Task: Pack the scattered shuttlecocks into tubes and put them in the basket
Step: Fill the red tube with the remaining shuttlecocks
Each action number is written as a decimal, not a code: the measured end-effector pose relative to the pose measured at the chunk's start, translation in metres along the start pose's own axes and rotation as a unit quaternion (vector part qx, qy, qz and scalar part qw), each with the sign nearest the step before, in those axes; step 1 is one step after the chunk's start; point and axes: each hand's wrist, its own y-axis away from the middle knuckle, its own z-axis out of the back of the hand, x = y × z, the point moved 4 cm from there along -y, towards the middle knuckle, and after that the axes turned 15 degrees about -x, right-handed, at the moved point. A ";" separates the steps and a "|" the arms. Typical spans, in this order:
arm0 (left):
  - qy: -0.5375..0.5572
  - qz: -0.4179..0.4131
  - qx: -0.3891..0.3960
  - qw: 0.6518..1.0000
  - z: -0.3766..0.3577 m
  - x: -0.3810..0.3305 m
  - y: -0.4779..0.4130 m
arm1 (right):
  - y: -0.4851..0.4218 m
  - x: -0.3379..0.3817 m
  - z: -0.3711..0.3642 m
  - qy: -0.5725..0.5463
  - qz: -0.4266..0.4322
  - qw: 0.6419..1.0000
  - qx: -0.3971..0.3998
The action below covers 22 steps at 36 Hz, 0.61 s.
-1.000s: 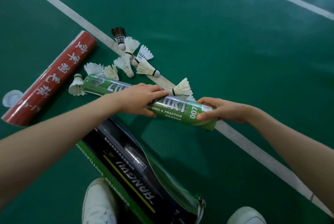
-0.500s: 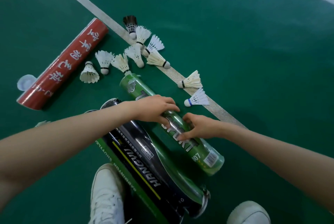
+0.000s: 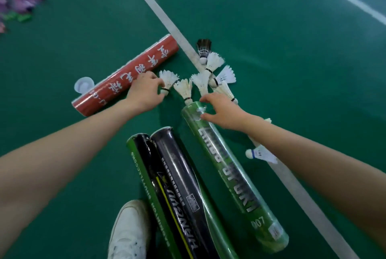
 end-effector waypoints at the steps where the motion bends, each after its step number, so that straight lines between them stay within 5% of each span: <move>1: -0.009 0.033 -0.007 0.999 0.000 0.013 -0.007 | -0.013 0.005 -0.002 0.017 0.014 1.000 -0.001; 9: -0.025 0.185 0.013 0.982 -0.011 0.066 -0.044 | -0.083 0.025 -0.020 0.037 0.043 0.998 -0.039; 17: -0.035 0.181 0.083 0.979 -0.031 0.116 -0.074 | -0.141 0.041 -0.050 0.063 0.077 0.994 -0.042; 22: -0.045 0.162 0.087 0.982 -0.033 0.135 -0.083 | -0.172 0.038 -0.054 0.024 0.022 0.998 -0.055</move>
